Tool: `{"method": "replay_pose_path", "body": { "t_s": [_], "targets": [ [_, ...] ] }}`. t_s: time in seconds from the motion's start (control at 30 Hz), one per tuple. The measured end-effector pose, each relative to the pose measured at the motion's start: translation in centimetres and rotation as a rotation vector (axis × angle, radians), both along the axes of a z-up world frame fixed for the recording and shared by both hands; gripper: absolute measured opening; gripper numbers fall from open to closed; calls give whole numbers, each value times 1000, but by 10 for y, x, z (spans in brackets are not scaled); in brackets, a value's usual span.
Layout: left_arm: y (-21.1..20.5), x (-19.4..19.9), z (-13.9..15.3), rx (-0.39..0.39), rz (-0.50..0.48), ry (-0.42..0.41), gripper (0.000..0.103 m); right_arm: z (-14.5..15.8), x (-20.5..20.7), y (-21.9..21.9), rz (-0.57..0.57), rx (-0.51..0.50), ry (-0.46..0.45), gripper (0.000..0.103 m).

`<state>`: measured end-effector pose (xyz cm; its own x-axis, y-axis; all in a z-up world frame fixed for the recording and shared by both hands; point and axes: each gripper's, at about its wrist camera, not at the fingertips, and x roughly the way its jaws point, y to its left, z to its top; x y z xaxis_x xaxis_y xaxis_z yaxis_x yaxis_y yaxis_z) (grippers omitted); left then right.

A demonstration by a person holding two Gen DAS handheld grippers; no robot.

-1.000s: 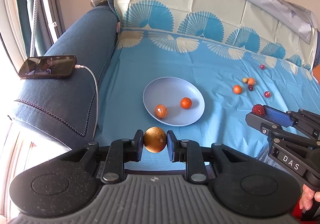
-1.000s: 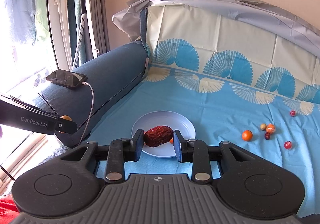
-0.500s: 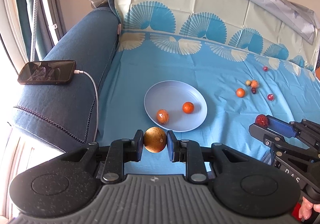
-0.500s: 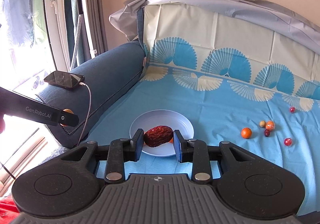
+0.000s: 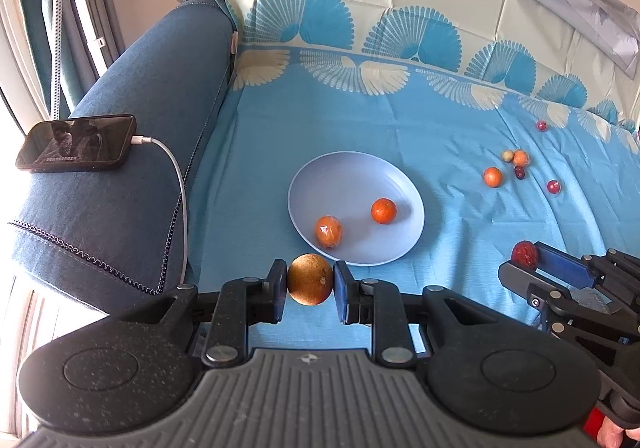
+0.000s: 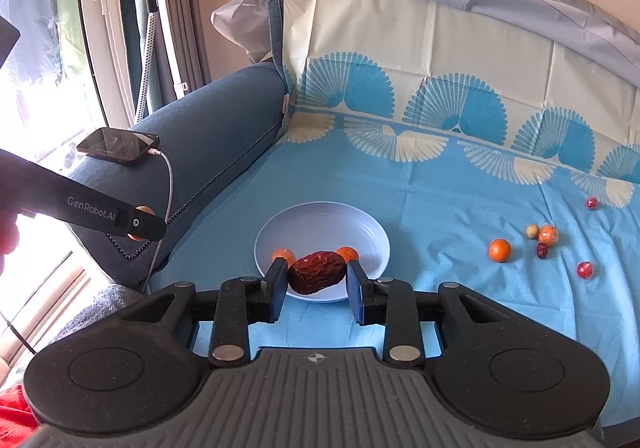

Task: Organize fruits
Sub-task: 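Carry the longan and date over the plate and open both tools to release them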

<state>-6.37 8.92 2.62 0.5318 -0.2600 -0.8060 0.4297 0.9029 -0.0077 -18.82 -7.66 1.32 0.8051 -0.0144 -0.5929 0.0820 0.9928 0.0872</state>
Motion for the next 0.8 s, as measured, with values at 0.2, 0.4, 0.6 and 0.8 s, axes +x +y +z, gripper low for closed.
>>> {"method": "replay_pose_path", "body": {
  "t_s": [0.2,0.4,0.6,0.8],
  "targets": [
    [-12,18,-12,22,-6,23,27,-10,16,-4,0,12,16,33],
    [-32,47,-36,60,-11,48,27,-27,40,-12,-7,17,43,33],
    [-58,88,-73,96,-5,94,27,-54,77,-26,-3,23,81,33],
    [-81,125,-106,136,-5,107,27,-82,110,-36,15,25,127,33]
  ]
}}
